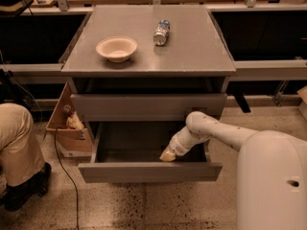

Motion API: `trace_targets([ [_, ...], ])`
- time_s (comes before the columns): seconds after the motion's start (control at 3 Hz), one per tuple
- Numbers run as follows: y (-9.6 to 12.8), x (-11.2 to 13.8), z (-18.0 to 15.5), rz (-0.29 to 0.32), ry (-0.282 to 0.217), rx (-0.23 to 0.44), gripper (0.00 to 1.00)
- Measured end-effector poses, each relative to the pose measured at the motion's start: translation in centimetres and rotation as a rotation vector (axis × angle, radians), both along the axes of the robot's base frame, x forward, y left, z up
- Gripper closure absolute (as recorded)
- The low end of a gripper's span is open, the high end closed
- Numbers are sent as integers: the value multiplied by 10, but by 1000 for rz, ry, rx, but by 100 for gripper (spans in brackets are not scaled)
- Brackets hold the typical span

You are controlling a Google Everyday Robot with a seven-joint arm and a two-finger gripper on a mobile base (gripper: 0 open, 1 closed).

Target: Open middle drawer

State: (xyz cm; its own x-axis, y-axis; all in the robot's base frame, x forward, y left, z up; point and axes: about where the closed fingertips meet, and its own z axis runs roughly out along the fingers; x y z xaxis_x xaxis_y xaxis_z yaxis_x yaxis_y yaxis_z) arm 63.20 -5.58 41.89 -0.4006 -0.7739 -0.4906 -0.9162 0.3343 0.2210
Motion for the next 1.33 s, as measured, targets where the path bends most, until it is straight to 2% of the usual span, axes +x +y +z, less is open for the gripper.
trace_targets([
  [0.33, 2, -26, 4, 6, 72, 43, 100],
  [1.0, 11, -75, 11, 53, 173, 84, 100],
  [1.33, 19, -104, 24, 79, 231, 147, 100],
])
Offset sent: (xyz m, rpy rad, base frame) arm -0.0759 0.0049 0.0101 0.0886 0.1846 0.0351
